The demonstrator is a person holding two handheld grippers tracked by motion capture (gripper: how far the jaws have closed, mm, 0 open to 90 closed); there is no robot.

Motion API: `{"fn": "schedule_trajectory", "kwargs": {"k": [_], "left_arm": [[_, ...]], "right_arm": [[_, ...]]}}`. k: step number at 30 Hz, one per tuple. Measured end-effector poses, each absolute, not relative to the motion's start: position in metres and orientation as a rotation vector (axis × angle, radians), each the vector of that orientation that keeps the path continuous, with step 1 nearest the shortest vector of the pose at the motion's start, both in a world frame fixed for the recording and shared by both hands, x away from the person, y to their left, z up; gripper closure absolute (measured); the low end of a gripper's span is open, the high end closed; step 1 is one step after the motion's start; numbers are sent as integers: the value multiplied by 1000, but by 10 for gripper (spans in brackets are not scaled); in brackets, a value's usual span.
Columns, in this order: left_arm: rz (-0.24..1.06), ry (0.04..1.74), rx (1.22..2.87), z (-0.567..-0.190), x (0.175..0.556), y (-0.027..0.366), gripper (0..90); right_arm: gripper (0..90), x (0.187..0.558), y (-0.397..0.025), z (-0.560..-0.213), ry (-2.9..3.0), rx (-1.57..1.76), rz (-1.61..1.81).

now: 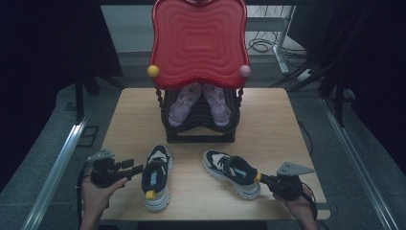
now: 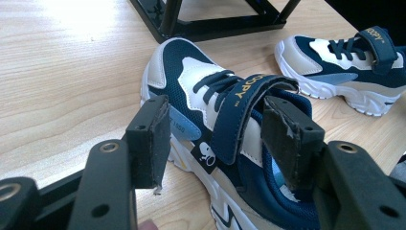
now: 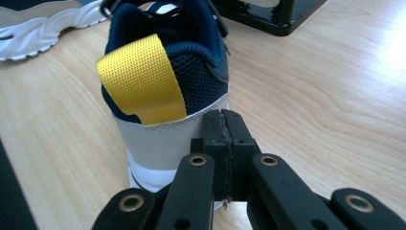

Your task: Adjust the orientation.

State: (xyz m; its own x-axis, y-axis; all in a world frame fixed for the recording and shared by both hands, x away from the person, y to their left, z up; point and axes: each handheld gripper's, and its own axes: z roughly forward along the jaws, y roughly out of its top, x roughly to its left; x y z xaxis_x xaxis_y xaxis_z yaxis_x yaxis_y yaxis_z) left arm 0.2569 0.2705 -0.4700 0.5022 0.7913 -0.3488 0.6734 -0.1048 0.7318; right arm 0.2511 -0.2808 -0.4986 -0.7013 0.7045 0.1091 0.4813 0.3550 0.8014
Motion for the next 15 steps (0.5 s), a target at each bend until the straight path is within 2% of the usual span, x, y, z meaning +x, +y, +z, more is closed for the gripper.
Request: {"fn": "schedule_trajectory", "kwargs": {"k": [15], "left_arm": [[160, 1221, 1835, -470, 257, 270, 441]], "right_arm": [[899, 243, -277, -500, 2395, 1029, 1279]]}}
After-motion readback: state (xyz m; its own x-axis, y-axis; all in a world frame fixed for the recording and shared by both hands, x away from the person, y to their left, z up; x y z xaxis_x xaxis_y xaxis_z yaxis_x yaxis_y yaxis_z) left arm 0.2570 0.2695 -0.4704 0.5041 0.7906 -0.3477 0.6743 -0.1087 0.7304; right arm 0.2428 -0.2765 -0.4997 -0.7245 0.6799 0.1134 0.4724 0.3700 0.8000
